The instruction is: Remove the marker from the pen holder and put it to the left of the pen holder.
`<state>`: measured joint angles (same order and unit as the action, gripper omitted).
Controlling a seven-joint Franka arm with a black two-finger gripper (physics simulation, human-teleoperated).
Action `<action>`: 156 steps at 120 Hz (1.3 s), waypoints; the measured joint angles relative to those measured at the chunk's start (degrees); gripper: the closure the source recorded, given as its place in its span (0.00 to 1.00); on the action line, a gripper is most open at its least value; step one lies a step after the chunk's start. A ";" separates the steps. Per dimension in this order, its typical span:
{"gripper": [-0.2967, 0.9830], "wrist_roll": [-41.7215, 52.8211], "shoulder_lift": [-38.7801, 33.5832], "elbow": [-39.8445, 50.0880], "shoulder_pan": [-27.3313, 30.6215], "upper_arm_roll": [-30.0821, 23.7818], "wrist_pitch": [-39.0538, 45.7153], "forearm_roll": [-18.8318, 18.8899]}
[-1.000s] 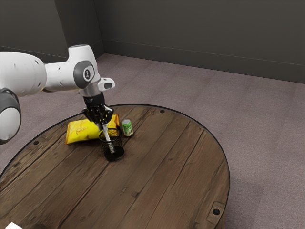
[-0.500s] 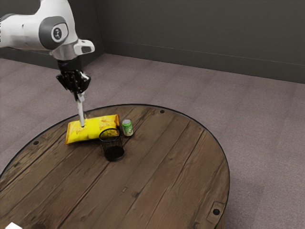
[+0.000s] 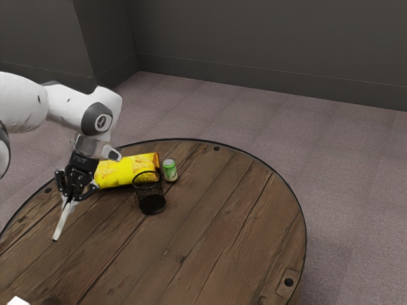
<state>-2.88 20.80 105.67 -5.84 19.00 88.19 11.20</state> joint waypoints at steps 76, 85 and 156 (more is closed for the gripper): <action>0.68 -2.23 6.44 -1.08 -0.18 0.00 0.44 -1.14; 0.56 -2.38 6.43 -1.11 -0.22 -0.01 0.46 -1.40; 0.27 1.26 -14.50 -9.00 -1.26 1.24 6.99 -11.54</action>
<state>-1.61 6.30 96.66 -7.10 20.24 95.17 -0.34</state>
